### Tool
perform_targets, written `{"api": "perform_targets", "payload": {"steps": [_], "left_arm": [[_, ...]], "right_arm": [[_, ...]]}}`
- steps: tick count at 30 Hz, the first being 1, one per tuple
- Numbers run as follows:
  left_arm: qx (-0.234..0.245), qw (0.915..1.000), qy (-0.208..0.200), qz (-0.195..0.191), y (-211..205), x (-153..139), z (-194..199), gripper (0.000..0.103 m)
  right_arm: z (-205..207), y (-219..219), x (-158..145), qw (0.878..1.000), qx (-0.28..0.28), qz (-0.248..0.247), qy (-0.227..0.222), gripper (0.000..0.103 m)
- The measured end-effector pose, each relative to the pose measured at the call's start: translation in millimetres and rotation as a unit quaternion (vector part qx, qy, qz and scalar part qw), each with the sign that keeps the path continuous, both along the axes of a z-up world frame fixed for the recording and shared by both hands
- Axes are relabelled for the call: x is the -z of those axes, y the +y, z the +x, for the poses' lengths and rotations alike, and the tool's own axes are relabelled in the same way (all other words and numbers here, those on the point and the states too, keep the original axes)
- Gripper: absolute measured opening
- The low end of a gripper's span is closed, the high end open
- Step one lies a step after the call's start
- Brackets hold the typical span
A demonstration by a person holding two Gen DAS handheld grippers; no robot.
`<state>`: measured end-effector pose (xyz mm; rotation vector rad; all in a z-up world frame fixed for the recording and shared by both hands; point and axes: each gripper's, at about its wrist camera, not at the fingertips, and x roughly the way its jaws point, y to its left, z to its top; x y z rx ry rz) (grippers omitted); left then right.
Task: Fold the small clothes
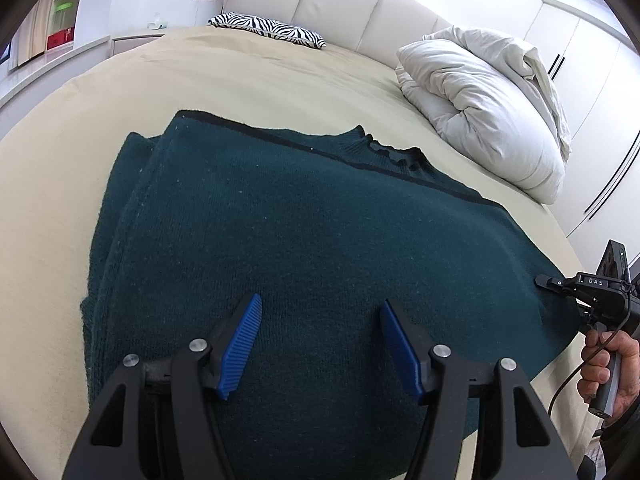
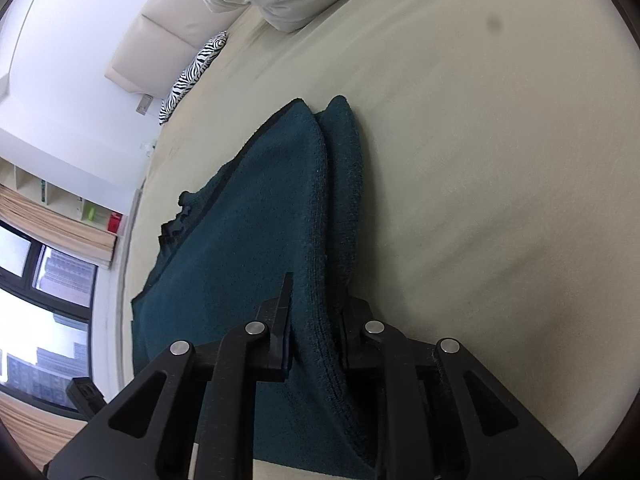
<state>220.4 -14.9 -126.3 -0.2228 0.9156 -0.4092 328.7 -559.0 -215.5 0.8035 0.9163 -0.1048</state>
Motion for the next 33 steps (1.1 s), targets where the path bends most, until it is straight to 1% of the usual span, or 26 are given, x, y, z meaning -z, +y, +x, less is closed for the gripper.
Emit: {"api": "perform_targets", "payload": {"steps": [3,6,8,9,10,11,12,13,14,15,16,17,18,20,22,24,27,29,31,32,33], "left_arm": [[0.000,0.9999,0.002,-0.014,3.3,0.7,0.8,0.063],[0.000,0.9994,0.006,-0.034,8.4,1.5,1.2,0.063],[-0.001,0.9983,0.012,-0.056,14.3,1.5,2.6,0.063],[-0.004,0.9973,0.019,-0.071,18.8,0.2,3.9,0.060],[-0.018,0.9936,0.037,-0.105,30.4,-2.4,5.9,0.057],[-0.029,0.9884,0.052,-0.140,41.1,-3.1,7.6,0.054],[-0.046,0.9783,0.066,-0.191,57.5,-3.6,8.7,0.053],[-0.059,0.9727,0.067,-0.214,68.4,-5.4,7.7,0.053],[-0.069,0.9686,0.063,-0.230,77.6,-7.6,6.4,0.053],[-0.072,0.9649,0.061,-0.245,85.0,-9.7,5.6,0.055],[-0.072,0.9619,0.064,-0.256,91.1,-10.2,5.9,0.056],[-0.072,0.9606,0.069,-0.259,94.5,-9.9,6.7,0.060],[-0.071,0.9595,0.075,-0.262,97.4,-8.7,7.9,0.063],[-0.074,0.9534,0.087,-0.279,103.2,-4.6,11.1,0.064],[-0.076,0.9466,0.099,-0.297,103.6,-2.1,16.2,0.069],[-0.071,0.9441,0.107,-0.304,97.7,-4.3,22.7,0.073],[-0.048,0.9476,0.126,-0.290,80.0,-10.7,38.6,0.076],[-0.037,0.9525,0.137,-0.269,69.7,-13.4,51.4,0.076],[-0.025,0.9587,0.149,-0.241,57.3,-15.5,63.5,0.076],[-0.017,0.9594,0.156,-0.234,51.5,-14.8,69.0,0.075],[-0.011,0.9607,0.163,-0.225,46.1,-13.9,73.3,0.067]], "right_arm": [[3.0,7.9,-11.6,0.999,-0.005,-0.033,0.010,0.014],[10.4,30.2,-31.6,0.996,-0.021,-0.090,0.018,0.014],[20.9,59.2,-51.1,0.989,-0.047,-0.143,0.017,0.014],[27.6,78.9,-62.4,0.983,-0.065,-0.172,0.015,0.014],[35.2,104.0,-73.7,0.975,-0.088,-0.204,0.012,0.014],[41.5,133.4,-84.1,0.963,-0.121,-0.241,0.005,0.014],[46.3,172.8,-93.4,0.944,-0.169,-0.284,-0.008,0.014],[48.2,219.7,-97.9,0.917,-0.233,-0.323,-0.025,0.014],[47.8,255.5,-95.7,0.892,-0.285,-0.350,-0.034,0.014],[48.5,287.2,-87.3,0.867,-0.329,-0.372,-0.034,0.014],[51.3,312.3,-74.0,0.849,-0.361,-0.384,-0.024,0.014],[54.1,326.2,-63.6,0.842,-0.377,-0.386,-0.016,0.014],[55.8,337.4,-53.6,0.839,-0.385,-0.384,-0.012,0.014],[55.3,346.4,-45.8,0.839,-0.390,-0.379,-0.012,0.014],[50.7,350.9,-44.6,0.834,-0.387,-0.393,-0.018,0.014],[46.8,350.7,-45.8,0.829,-0.390,-0.400,-0.026,0.014],[39.6,348.4,-49.1,0.823,-0.390,-0.411,-0.038,0.014],[31.4,349.0,-50.6,0.817,-0.390,-0.422,-0.048,0.014],[20.2,351.2,-51.5,0.803,-0.396,-0.442,-0.055,0.014],[18.0,355.1,-50.0,0.796,-0.399,-0.451,-0.057,0.014],[14.5,356.9,-48.0,0.789,-0.404,-0.460,-0.058,0.014]]}}
